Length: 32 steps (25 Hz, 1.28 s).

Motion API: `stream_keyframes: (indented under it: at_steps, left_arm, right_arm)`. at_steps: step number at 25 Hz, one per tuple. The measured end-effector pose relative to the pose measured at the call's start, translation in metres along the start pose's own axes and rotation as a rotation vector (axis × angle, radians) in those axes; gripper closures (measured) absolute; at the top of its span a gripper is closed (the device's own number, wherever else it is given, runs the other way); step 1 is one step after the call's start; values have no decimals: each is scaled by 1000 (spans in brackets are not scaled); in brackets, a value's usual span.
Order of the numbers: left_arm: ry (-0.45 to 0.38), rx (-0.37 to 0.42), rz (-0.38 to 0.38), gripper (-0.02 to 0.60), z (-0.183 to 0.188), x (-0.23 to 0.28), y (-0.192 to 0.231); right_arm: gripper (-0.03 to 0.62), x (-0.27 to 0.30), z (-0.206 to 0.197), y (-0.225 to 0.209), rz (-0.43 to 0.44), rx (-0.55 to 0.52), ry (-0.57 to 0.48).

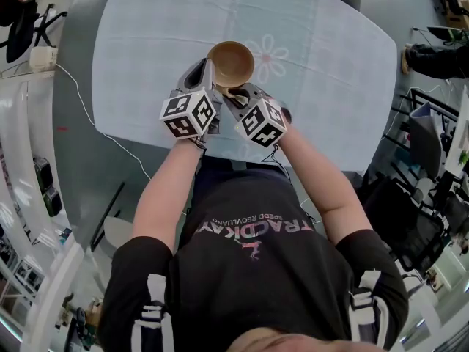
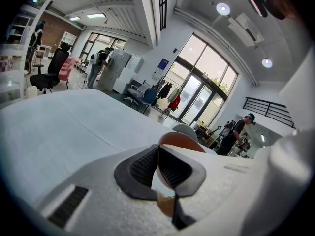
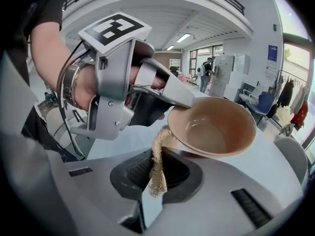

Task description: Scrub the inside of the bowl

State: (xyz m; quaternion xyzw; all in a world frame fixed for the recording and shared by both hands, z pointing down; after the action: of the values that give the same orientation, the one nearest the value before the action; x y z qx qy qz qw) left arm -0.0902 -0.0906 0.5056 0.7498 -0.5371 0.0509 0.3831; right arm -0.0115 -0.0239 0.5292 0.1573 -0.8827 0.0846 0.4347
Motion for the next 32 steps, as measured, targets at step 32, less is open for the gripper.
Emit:
stream_keyframes:
  at_steps: [32]
  left_arm:
    - [165,-11,115,555,-56,26,31]
  right_arm:
    - [562,-74,-73,-83,-230,459,-71]
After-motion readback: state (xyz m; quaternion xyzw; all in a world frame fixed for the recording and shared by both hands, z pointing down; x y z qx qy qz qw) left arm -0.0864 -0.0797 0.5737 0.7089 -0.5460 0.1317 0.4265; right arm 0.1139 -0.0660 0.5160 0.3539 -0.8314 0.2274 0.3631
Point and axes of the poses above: the fingertips, and each gripper's own axes: x forward along the fingers, y to its left, z out of its top, the point moved 4 cm from there along -x, backward along the fingers, and after that the axes turned 5 degrees about y, right-handed, at the moved point
